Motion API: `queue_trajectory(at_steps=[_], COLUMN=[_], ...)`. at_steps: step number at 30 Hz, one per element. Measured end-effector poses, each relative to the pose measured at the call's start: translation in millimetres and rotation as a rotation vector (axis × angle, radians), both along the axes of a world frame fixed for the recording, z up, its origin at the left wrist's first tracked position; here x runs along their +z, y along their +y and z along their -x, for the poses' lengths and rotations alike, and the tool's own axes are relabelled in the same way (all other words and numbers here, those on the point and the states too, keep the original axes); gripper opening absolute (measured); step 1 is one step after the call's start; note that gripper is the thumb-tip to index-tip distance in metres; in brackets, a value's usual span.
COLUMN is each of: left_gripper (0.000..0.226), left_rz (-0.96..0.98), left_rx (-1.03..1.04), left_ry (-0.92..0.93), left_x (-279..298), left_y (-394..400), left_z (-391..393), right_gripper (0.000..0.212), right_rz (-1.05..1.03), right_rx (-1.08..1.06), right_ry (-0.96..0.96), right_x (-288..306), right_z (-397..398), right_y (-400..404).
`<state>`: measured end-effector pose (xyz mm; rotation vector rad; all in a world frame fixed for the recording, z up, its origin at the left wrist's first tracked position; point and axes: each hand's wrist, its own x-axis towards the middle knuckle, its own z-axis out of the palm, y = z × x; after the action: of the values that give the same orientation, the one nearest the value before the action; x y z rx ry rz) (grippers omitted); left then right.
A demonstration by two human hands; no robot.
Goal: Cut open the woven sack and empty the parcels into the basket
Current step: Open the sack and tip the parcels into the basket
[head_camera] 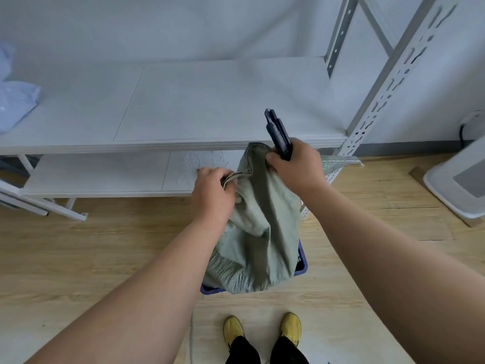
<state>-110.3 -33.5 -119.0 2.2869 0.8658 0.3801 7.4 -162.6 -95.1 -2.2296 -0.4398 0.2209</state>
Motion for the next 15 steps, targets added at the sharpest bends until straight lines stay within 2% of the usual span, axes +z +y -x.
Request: queue_trajectory(at_steps=[2, 5, 7, 11, 13, 15], left_gripper=[0.016, 0.016, 0.022, 0.068, 0.061, 0.039], left_rz=[-0.002, 0.006, 0.007, 0.027, 0.012, -0.007], left_rx=[0.011, 0.002, -0.014, -0.183, -0.241, -0.238], left_ry=[-0.013, 0.006, -0.024, -0.036, 0.011, 0.018], left_x=[0, 1, 1, 4, 5, 5], left_y=[1, 1, 1, -3, -4, -2], left_z=[-1, -1, 0, 1, -4, -8], right_gripper=[0.015, 0.016, 0.016, 0.009, 0.014, 0.008], right_rz=[-0.101, 0.089, 0.100, 0.063, 0.096, 0.065], right_rx=[-0.014, 0.080, 0.085, 0.269, 0.344, 0.337], right_ry=[-0.064, 0.046, 0.091, 0.002, -0.024, -0.011], right_x=[6, 1, 0, 17, 20, 20], right_z=[2, 5, 6, 13, 18, 21], right_y=[5, 2, 1, 11, 11, 9])
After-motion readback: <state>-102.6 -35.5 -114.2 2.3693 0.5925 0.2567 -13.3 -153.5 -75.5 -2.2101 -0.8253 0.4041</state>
